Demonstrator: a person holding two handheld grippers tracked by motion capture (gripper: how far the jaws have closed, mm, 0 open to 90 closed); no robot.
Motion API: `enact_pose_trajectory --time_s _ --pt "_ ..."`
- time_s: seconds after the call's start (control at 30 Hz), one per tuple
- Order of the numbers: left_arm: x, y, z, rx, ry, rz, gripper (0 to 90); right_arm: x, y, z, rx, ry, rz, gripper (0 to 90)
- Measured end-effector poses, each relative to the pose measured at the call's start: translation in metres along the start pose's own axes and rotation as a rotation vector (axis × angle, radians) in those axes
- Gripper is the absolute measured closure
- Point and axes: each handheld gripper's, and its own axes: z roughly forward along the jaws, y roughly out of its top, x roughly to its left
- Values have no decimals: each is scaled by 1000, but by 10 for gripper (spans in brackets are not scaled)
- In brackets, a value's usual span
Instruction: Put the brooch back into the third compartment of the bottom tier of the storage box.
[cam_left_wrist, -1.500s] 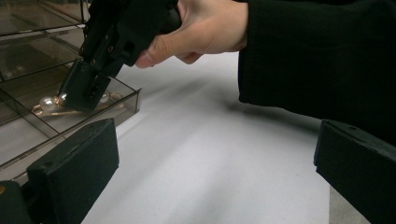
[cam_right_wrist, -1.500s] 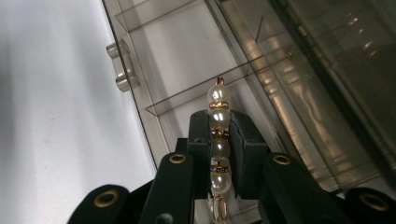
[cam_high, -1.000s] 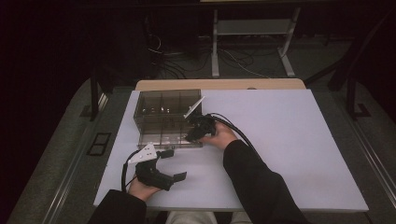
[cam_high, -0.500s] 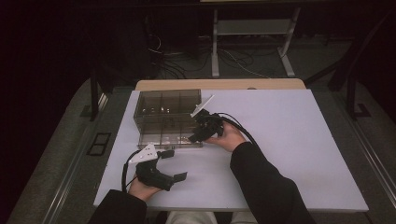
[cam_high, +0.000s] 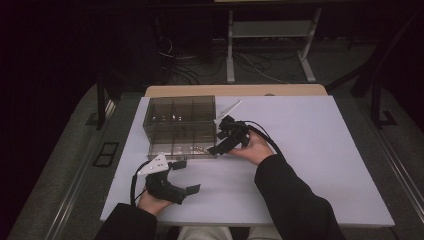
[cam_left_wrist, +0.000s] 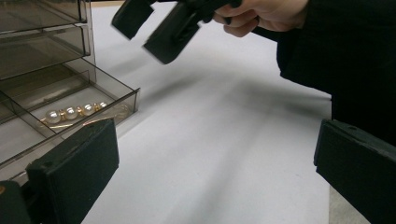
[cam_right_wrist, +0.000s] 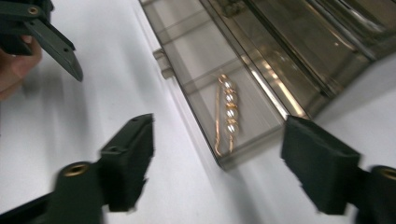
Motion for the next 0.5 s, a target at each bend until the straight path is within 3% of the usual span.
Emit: enact_pose_trajectory --time_s 0.1,0.23,0.3,0.5 --pt "0 0 0 2 0 2 0 -1 -6 -6 -4 2 22 113" --pt "1 0 0 5 1 6 0 -1 -16 -17 -24 -4 38 105" --pt "0 0 0 1 1 1 0 -1 -21 -21 -33 0 76 0" --pt "1 0 0 3 2 1 0 -2 -40 -36 -55 -15 108 1"
